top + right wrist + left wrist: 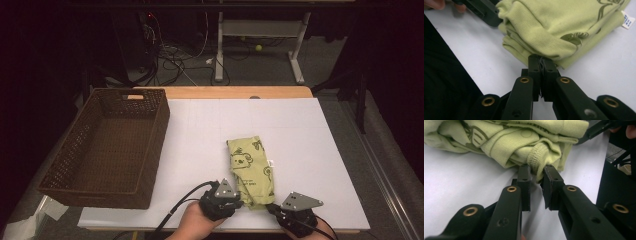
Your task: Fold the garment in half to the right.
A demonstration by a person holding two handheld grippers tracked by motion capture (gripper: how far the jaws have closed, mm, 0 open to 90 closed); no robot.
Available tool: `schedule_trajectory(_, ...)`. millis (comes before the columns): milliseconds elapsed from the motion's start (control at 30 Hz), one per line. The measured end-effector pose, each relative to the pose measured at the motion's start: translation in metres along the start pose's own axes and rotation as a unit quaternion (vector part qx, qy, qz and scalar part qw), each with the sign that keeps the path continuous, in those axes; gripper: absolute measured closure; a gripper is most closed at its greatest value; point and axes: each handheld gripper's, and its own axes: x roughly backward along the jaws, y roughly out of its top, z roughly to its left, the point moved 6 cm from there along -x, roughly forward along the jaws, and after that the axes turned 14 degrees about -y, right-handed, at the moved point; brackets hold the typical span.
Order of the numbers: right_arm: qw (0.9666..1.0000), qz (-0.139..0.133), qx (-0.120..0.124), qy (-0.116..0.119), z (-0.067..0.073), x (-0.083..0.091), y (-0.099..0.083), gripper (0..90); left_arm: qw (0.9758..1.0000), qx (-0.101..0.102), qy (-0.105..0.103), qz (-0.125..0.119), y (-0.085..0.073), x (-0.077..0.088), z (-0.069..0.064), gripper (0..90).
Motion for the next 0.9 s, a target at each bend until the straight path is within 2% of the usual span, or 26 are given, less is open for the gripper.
schedule_trajectory(167, 0.9999, -0.008, 0.005, 0.008, 0.005, 0.000, 0.003, 88.9, 1.0000, 0.007, 0.000, -0.006, -0.002, 0.006, 0.003, 74.5)
schedule_trajectory(567, 0.9986, -0.019, 0.025, 0.043, 0.026, -0.008, 0.017, 88.9, 0.9991, 0.025, 0.020, -0.027, -0.010, 0.025, 0.009, 74.5)
schedule_trajectory(733, 0.9970, -0.026, 0.039, 0.061, 0.037, -0.011, 0.024, 88.9, 0.9979, 0.038, 0.029, -0.043, -0.013, 0.035, 0.013, 74.5)
schedule_trajectory(900, 0.9958, -0.035, 0.049, 0.068, 0.049, -0.015, 0.031, 88.9, 0.9966, 0.049, 0.039, -0.054, -0.017, 0.046, 0.018, 74.6)
